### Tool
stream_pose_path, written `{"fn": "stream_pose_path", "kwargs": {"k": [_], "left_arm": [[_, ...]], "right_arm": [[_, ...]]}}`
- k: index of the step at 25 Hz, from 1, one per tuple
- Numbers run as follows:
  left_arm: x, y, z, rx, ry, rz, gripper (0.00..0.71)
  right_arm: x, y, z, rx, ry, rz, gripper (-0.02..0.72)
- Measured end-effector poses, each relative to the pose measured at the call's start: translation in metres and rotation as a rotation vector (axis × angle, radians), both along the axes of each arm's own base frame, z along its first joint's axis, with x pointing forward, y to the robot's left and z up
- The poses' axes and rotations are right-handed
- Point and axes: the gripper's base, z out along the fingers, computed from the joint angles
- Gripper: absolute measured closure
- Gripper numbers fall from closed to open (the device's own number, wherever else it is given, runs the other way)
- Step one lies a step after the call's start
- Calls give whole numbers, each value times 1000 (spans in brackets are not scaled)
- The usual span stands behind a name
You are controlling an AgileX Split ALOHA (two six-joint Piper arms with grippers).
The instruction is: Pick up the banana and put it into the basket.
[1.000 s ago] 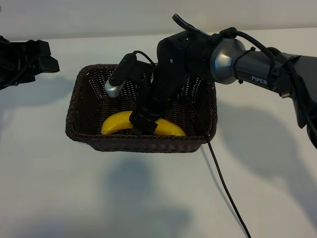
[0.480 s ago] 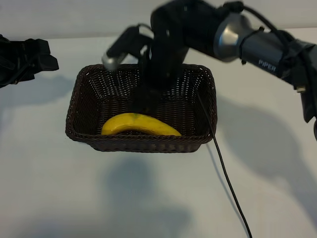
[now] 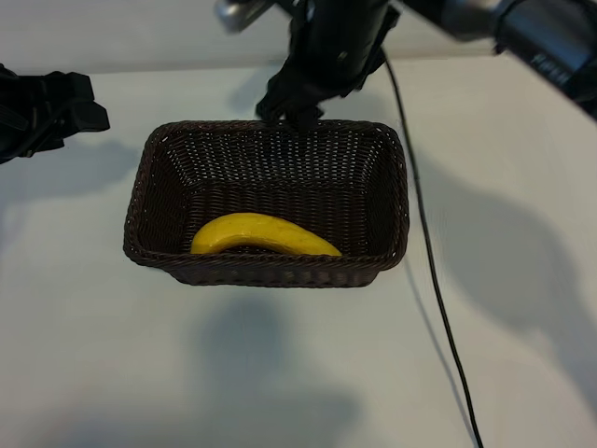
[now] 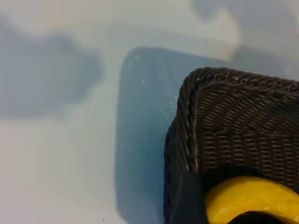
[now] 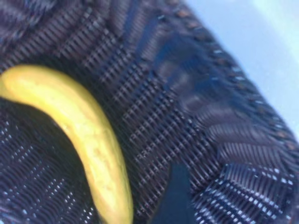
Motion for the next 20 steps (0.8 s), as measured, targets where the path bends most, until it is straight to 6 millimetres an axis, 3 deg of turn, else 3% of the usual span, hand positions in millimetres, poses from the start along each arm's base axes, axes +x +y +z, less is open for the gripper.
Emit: {"fn": "stream_pose_path", "kwargs": {"k": [7, 20], "left_arm": [[0, 0, 0, 4, -3, -4, 122], [0, 0, 0, 6, -4, -5, 122]], "right_arm": [[5, -26, 20, 108, 11, -75, 106], [5, -28, 20, 110, 12, -102, 106]]}}
